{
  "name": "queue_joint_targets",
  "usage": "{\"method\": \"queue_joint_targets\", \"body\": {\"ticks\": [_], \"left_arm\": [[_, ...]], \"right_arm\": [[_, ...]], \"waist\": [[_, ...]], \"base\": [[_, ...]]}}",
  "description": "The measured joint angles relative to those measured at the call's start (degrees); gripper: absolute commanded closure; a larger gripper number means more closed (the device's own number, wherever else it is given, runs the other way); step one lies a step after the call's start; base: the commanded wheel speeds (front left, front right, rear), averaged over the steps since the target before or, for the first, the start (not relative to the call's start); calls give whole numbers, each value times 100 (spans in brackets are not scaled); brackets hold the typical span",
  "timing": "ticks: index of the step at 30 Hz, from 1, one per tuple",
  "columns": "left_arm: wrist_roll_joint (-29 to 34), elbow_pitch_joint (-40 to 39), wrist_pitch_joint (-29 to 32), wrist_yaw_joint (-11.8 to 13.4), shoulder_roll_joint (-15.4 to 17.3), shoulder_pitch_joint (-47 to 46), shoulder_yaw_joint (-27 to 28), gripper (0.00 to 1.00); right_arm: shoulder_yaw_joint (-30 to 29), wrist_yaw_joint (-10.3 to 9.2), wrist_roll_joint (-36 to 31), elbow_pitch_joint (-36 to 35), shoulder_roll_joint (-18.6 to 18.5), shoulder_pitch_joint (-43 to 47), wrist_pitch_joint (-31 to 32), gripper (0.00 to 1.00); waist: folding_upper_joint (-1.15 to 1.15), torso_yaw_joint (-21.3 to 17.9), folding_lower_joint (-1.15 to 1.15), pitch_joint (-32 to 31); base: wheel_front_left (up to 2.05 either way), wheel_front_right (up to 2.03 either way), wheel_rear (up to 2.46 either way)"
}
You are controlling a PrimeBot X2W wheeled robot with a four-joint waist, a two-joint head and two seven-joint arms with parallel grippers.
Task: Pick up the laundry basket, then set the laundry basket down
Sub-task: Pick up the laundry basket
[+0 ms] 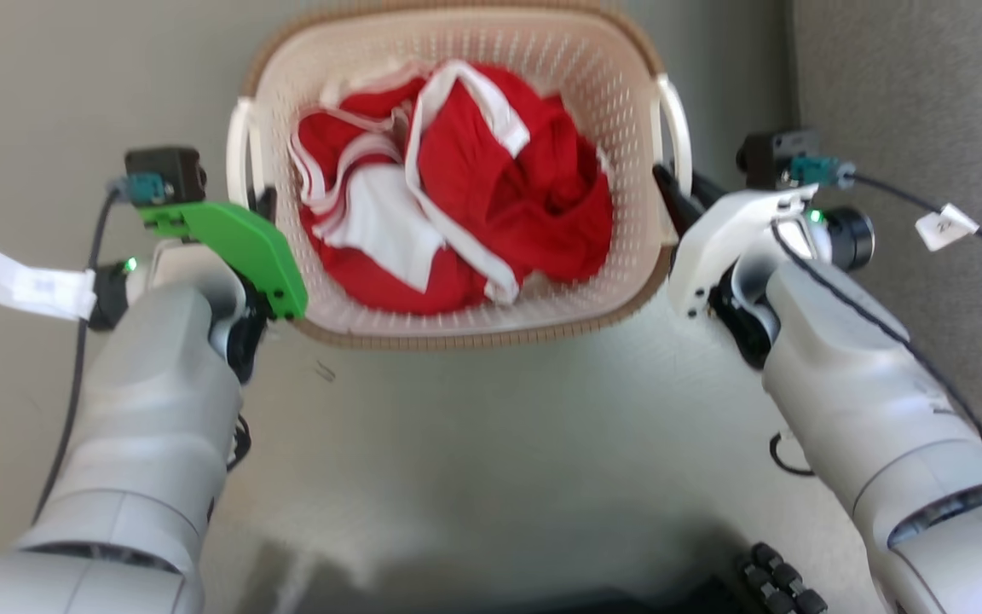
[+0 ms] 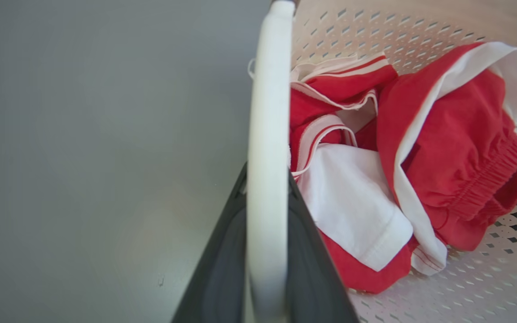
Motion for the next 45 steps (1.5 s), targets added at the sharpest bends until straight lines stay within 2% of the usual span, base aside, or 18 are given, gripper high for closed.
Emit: {"method": "queue_joint_targets", "body": {"ticks": [12,25,45], "left_arm": [[-230,108,426,-7,-96,645,27,100],[-466,162,973,-8,-90,1352,142,100],[-703,204,1551,-8,-77,2037,135,100]], "right_arm": [[176,48,244,313,38,472,320,100],[711,45,950,30,24,1291,911,100],[1099,42,1494,-38,14,1925,1502,100]], "waist": [[0,18,0,-934],[0,15,0,-1972],[0,-21,-1,-3441]], "base": [[0,0,0],[0,0,0],[0,0,0]]}}
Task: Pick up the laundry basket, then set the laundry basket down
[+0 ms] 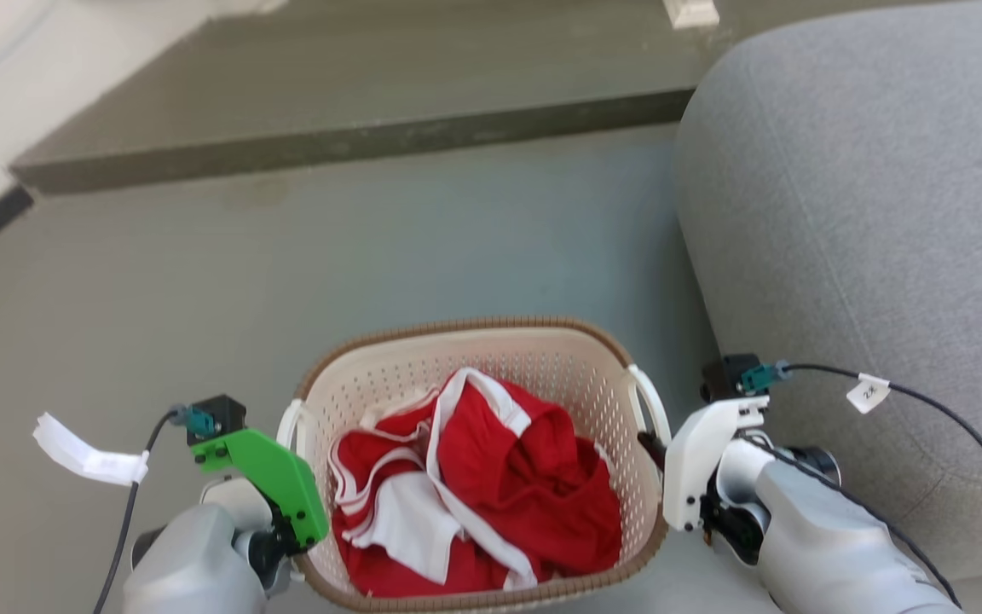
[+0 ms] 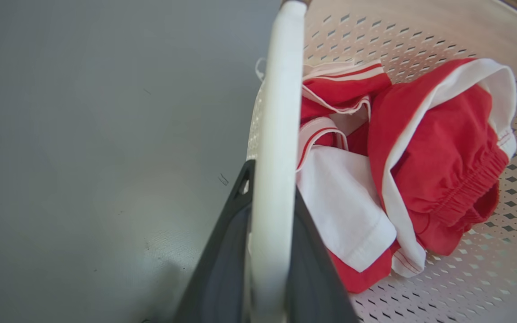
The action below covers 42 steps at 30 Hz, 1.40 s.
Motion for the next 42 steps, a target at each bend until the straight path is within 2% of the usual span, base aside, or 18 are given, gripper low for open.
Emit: {"method": "queue_joint_targets", "body": {"ticks": [7,18,42], "left_arm": [[-48,37,147,0,4,236,-26,100],[-189,36,298,2,0,498,-18,100],[-472,34,375,12,-11,928,-26,100]], "right_arm": [[102,0,208,23,-2,190,253,100],[135,0,427,94,3,342,544,100],[157,1,656,218,42,660,605,100]], "waist": [[0,-27,0,-489],[0,-23,0,-924],[0,-3,0,-1316]], "base": [[0,0,0],[0,0,0],[0,0,0]]}}
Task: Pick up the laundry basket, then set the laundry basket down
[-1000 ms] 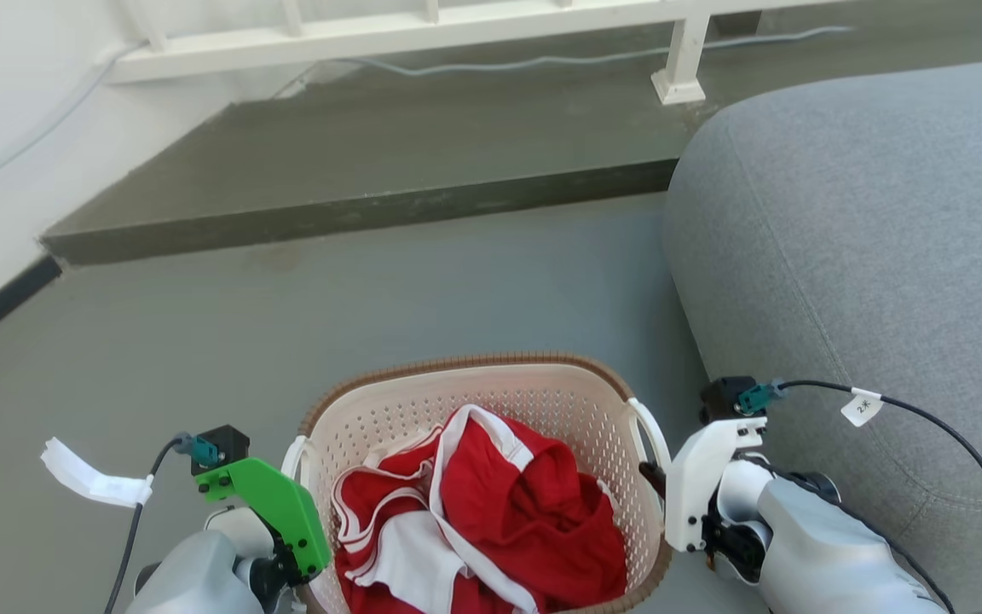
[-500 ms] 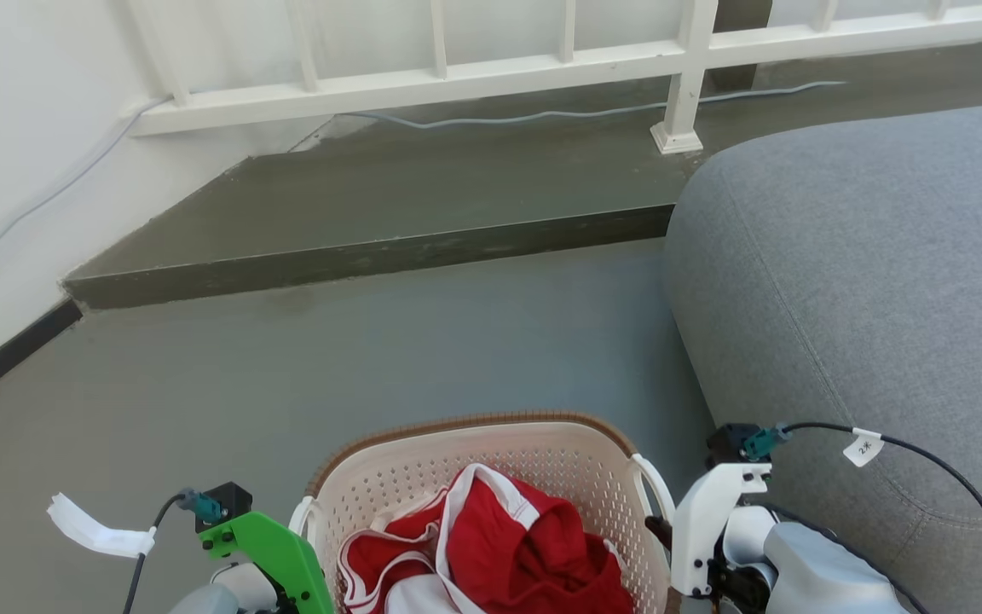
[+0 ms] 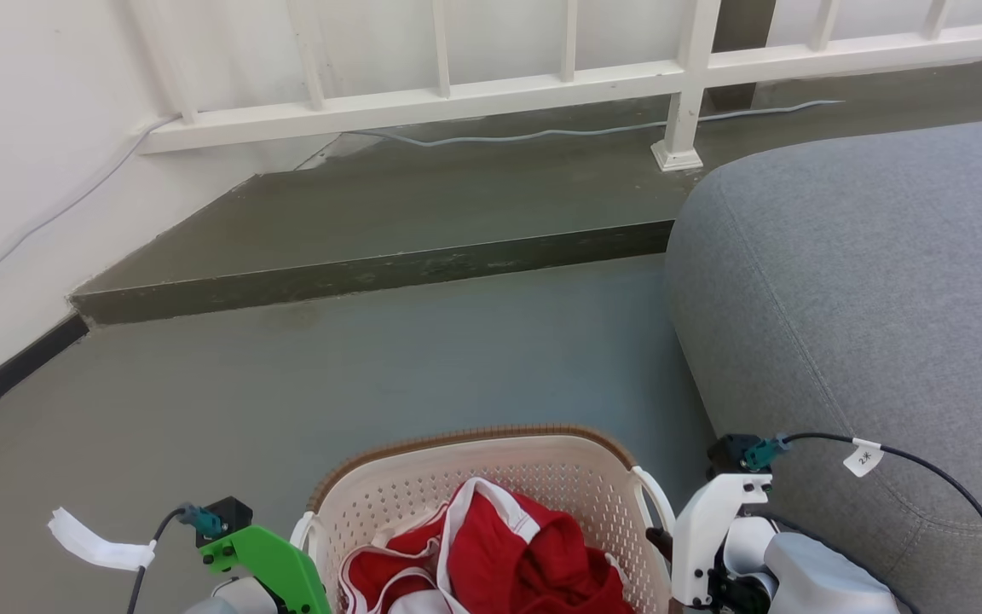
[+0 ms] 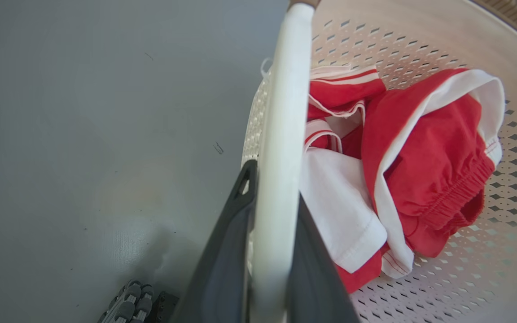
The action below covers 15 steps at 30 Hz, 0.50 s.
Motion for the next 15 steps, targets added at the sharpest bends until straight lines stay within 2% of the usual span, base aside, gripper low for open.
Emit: {"method": "queue_joint_targets", "body": {"ticks": [15], "left_arm": [[-70,-1,0,47,1,50,-99,100]], "right_arm": [[27,0,112,14,-1,52,0,100]], "waist": [[0,-2,0,-20]], "base": [[0,0,0]]}}
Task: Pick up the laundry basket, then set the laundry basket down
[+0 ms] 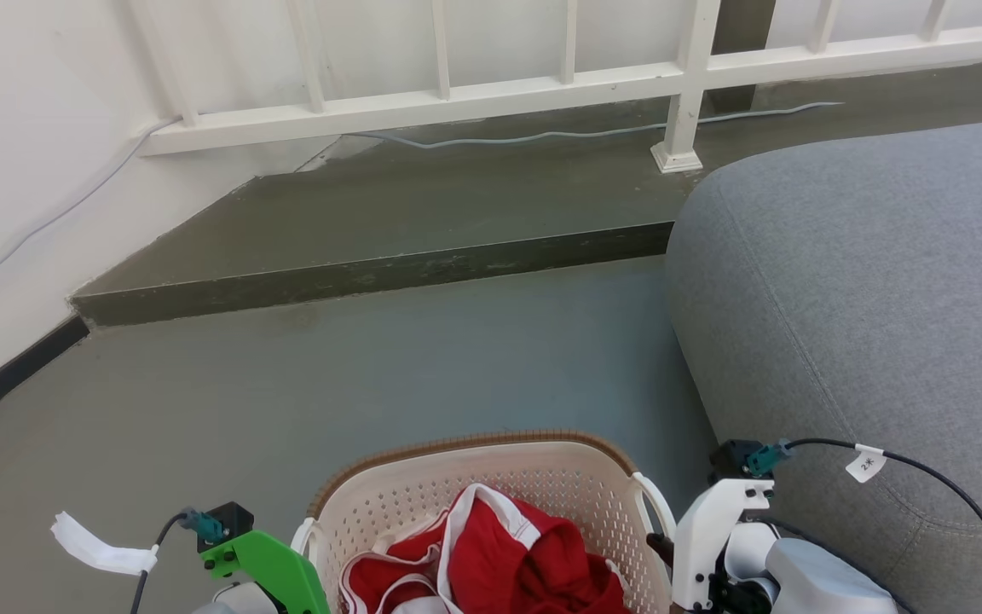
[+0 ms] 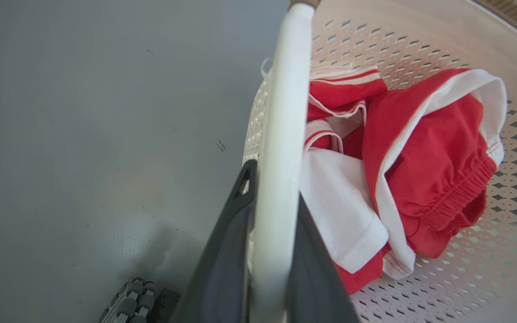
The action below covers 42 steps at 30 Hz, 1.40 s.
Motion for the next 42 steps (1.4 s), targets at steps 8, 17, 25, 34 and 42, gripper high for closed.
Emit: {"method": "queue_joint_targets", "body": {"ticks": [8,17,25,34,42], "left_arm": [[-15,0,-1,2,0,2,-16,100],[-111,0,-7,8,0,6,-41,100],[-171,-10,-8,8,1,12,-59,100],[-224,-132,-98,9,10,12,-174,100],[-221,-332,-427,52,9,-5,-267,100]], "right_arm": [[30,0,33,9,0,0,0,100],[59,0,53,14,-2,0,-1,100],[75,0,91,26,-3,0,-2,100],[75,0,133,24,-25,-20,-56,100],[89,0,133,-7,-75,-147,-246,100]], "waist": [[0,-1,0,-3],[0,-2,0,11],[0,10,0,37],[0,31,0,241],[0,59,0,579]], "base": [[0,0,0],[0,0,0],[0,0,0],[0,0,0],[0,0,0]]}}
